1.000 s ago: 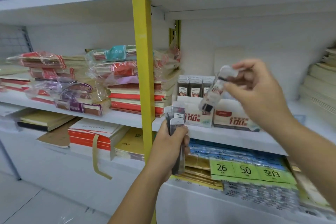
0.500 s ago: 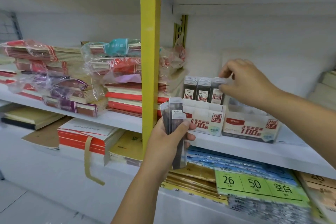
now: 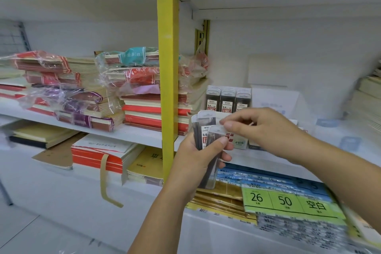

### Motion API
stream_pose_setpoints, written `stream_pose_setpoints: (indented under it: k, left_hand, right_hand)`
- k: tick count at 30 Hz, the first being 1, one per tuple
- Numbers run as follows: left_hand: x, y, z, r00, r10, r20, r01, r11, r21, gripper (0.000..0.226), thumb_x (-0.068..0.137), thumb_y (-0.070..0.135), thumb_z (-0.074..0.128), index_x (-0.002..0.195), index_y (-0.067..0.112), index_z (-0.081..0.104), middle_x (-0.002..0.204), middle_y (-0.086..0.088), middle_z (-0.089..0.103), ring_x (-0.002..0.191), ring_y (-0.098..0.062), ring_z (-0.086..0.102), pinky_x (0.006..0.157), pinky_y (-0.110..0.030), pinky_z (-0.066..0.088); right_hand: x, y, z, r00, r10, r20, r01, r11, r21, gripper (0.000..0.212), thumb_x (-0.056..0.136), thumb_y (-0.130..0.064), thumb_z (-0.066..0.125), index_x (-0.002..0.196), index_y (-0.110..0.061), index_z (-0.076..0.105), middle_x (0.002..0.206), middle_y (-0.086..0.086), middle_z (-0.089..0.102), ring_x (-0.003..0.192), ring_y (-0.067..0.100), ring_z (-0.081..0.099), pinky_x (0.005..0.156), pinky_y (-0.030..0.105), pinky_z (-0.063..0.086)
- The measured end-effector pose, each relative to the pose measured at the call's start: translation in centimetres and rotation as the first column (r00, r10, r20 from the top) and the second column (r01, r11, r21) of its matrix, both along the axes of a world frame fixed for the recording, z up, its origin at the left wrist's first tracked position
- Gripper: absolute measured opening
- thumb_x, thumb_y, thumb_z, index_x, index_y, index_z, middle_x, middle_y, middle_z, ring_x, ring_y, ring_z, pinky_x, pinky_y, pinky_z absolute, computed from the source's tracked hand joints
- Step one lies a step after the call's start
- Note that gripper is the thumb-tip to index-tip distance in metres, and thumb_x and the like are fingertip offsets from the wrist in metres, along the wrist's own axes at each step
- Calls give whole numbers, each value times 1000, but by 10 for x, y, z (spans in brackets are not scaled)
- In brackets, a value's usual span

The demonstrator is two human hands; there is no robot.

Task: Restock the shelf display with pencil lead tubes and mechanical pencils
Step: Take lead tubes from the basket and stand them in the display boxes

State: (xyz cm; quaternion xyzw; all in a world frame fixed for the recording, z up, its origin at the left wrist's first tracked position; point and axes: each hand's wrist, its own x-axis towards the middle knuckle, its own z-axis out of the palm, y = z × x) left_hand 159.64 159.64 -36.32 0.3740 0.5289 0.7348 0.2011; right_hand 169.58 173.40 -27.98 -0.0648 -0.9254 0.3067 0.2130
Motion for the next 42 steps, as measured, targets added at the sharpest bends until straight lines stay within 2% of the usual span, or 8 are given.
stream_pose_setpoints:
  k: [4,10,13,18,25,33,38,42]
  left_hand:
    - [4,-4,1,998,-54,-24,54,998,-17,19,94,32,67,113,27,68,97,-7,77,79,-15,72,68,-25,57]
    - [5,-9,-1,987,-144,71,145,989,-14,34,85,64,55,113,48,67,104,-5,76,77,-11,66,63,-27,50]
    - [3,-8,-2,984,-128,121,129,992,-6,38,85,63,62,114,38,69,105,-4,76,72,-10,62,59,-25,48]
    - [-1,-6,-7,997,35,69,-30,996,-83,34,65,50,82,95,39,70,74,7,69,63,-7,59,58,-22,48]
    - [-3,-1,-9,991,119,66,-115,991,-63,20,91,34,71,110,35,67,94,4,77,70,-10,70,55,-24,52]
    - [-22,-4,-8,963,191,191,-160,973,-163,24,100,37,49,89,19,61,58,-2,60,48,-13,54,47,-24,46]
    - [-30,-7,-11,966,199,162,-182,977,-112,18,101,31,50,93,22,63,62,-1,65,51,-10,59,46,-19,47]
    - [-33,-8,-11,970,187,158,-184,982,-31,10,102,28,55,104,27,64,81,2,74,64,-10,68,58,-23,57]
  right_hand:
    - [1,0,-11,1000,6,-18,-8,989,-146,6,85,-34,71,88,-33,76,86,-21,72,79,-9,63,73,17,42]
    - [7,14,2,985,-62,-163,-1,934,-357,9,92,-24,62,96,-23,71,72,0,71,59,9,63,54,20,48]
    - [8,13,5,987,-14,-159,-55,903,-426,14,96,-22,56,104,-14,65,76,11,73,61,19,67,52,23,52]
    - [5,5,3,990,-7,-141,-45,930,-364,14,96,-25,56,106,-21,65,82,5,75,68,21,72,56,23,56]
    - [-2,10,2,986,-109,-128,58,935,-350,12,97,-28,57,107,-22,54,83,-1,76,71,18,71,71,38,58]
    - [-25,20,48,889,-91,-450,129,990,55,8,98,-32,54,92,-35,49,80,-9,72,69,-4,66,56,10,47]
    - [-60,18,47,938,-29,-347,200,859,471,7,99,-34,50,100,-34,42,83,-15,59,72,0,58,58,19,47]
    - [-80,25,40,956,-6,-292,195,759,622,13,99,-33,49,109,-24,48,76,-13,57,64,-3,52,51,18,39]
